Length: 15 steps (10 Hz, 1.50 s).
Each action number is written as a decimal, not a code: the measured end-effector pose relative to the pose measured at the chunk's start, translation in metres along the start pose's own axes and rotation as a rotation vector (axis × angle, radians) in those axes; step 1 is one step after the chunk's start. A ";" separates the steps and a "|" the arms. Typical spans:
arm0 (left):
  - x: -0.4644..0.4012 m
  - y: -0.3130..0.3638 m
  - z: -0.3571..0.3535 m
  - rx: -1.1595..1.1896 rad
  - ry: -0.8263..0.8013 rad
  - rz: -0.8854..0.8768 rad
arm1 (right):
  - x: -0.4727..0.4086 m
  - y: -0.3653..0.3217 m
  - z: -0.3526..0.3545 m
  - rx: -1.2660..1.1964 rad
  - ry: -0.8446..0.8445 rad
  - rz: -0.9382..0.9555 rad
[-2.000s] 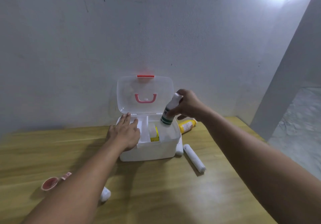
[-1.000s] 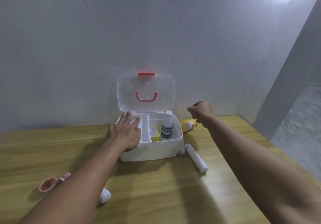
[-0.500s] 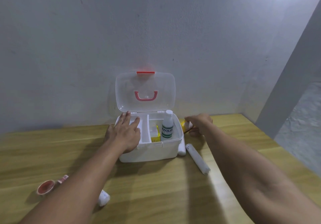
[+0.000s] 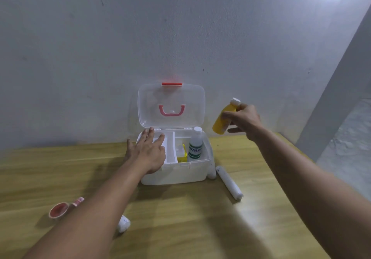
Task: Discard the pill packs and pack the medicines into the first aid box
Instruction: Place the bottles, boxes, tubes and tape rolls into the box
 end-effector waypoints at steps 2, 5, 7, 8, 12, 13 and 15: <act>0.001 0.001 0.000 -0.035 -0.020 0.006 | 0.044 -0.041 -0.016 0.163 -0.204 0.171; 0.002 0.001 0.002 0.028 -0.031 -0.004 | 0.066 -0.026 -0.066 0.625 -0.258 0.359; 0.004 0.002 0.003 0.045 -0.029 -0.013 | 0.061 -0.011 -0.075 0.738 -0.226 0.356; 0.004 0.002 0.003 0.045 -0.027 -0.012 | 0.061 -0.008 -0.077 0.757 -0.202 0.363; 0.002 0.001 0.001 0.030 -0.018 -0.004 | 0.059 0.005 -0.026 0.477 -0.029 0.180; 0.001 0.001 0.001 0.035 -0.018 -0.005 | 0.058 0.043 -0.022 0.659 -0.172 -0.067; 0.003 0.002 0.002 0.038 -0.016 -0.006 | 0.075 0.088 -0.037 0.764 -0.411 -0.322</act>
Point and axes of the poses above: each hand's wrist, its own x-axis away from the middle knuckle, its own z-axis out of the back of the hand, y = z × x, the point moved 8 cm from there along -x, towards the middle knuckle, and after that the axes turned 3 degrees about -z, right-handed, at the moved point
